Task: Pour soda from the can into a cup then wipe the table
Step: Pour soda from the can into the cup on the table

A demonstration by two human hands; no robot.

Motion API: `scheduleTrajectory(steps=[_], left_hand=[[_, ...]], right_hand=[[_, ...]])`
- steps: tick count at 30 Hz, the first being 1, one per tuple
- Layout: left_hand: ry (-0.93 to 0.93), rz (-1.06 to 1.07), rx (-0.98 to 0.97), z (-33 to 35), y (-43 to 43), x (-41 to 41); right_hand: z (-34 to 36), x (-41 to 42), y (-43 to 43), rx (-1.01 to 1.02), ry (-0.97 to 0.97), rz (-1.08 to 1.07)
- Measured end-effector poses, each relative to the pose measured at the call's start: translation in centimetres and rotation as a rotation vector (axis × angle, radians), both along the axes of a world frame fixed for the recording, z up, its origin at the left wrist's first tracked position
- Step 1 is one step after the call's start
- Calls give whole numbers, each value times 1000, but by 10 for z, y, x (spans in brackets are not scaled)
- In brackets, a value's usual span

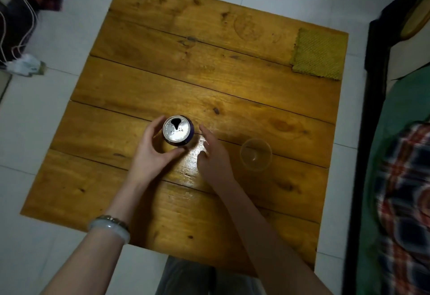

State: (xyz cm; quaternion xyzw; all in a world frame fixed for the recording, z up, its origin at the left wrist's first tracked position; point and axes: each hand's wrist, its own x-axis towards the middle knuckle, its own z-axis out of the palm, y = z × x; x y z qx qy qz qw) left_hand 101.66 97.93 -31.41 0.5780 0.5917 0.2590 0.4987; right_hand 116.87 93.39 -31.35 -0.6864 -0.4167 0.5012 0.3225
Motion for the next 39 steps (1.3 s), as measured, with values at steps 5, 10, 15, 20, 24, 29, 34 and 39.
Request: scheduleTrajectory(steps=[5,10,15,20,24,29,34,39], left_hand=[[47,-92,26,-14,11,0],[46,-95,69,-13,16,2],[23,-52,119,2,10,3],[-15,-22,169,43,-2,0],[-55,37,200,75,-18,6],[-135,21,211,103,-37,25],[-187,-111,248,116,-52,48],[-247,-223,254,117,-80,88]], right_hand=[[-9,-5,1,57,26,22],[-11,-8,6,28,84,-4],[11,-10,12,16,206,-51],[56,-10,3,96,277,-11],[89,-9,-5,177,171,19],[109,-1,-15,279,94,-18],[118,27,-32,363,62,-89],[121,68,-59,461,-4,-178]])
